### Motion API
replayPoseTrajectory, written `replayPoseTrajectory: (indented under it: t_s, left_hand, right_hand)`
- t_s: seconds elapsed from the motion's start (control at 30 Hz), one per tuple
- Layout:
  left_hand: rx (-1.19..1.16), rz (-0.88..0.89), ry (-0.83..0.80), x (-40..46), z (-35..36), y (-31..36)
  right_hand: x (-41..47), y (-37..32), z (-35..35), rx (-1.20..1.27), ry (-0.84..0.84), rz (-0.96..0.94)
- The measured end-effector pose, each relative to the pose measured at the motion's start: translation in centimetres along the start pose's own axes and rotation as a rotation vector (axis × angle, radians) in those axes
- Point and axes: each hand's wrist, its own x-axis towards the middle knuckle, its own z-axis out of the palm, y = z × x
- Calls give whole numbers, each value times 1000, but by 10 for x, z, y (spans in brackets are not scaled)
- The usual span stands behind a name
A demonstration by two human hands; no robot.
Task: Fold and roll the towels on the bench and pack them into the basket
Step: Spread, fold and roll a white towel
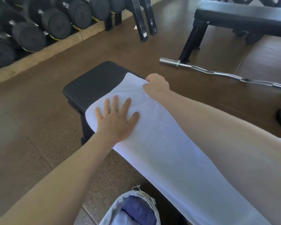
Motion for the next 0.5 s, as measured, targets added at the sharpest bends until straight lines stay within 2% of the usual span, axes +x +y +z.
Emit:
replayPoseTrajectory:
  t_s: [0.17, 0.3, 0.4, 0.5]
  left_hand:
    - [-25, -11, 87, 13, -3, -5]
    - [13, -56, -3, 25, -5, -8]
    - [21, -63, -23, 29, -8, -10]
    - [21, -87, -26, 28, -8, -10]
  right_hand:
    - [18, 13, -6, 104, 162, -120]
    - [34, 17, -1, 117, 191, -92]
    - [32, 24, 8, -18, 160, -121]
    - [19, 30, 3, -238, 238, -140]
